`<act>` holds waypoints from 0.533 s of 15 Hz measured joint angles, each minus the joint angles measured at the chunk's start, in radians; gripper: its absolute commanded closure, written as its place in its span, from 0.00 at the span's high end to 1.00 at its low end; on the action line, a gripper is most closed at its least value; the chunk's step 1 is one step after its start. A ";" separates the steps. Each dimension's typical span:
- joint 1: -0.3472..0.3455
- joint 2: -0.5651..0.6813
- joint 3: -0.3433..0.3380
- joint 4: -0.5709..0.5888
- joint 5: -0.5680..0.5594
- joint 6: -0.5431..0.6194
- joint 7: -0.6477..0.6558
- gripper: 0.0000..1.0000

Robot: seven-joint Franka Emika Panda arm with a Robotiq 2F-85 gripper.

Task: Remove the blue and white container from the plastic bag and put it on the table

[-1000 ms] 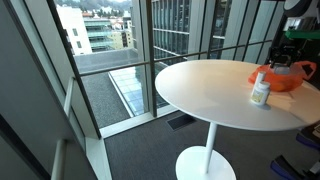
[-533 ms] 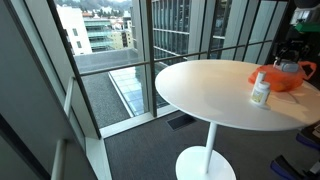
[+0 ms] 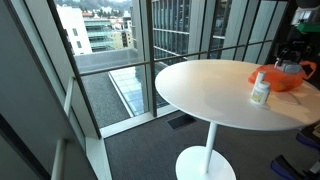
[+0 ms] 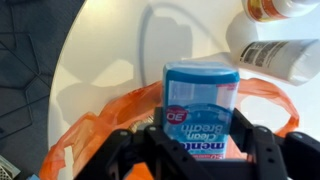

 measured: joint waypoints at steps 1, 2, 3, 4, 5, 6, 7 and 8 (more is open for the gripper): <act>0.002 0.000 0.001 -0.003 -0.004 0.002 0.000 0.40; 0.007 0.001 0.001 -0.008 -0.011 0.008 0.000 0.40; 0.012 0.003 0.003 -0.013 -0.022 0.015 0.000 0.40; 0.019 0.004 0.006 -0.021 -0.033 0.023 0.000 0.40; 0.027 0.004 0.010 -0.030 -0.045 0.030 0.000 0.40; 0.037 0.004 0.015 -0.040 -0.056 0.038 -0.001 0.40; 0.046 0.005 0.022 -0.052 -0.067 0.047 -0.001 0.40; 0.056 0.005 0.029 -0.063 -0.079 0.057 -0.001 0.40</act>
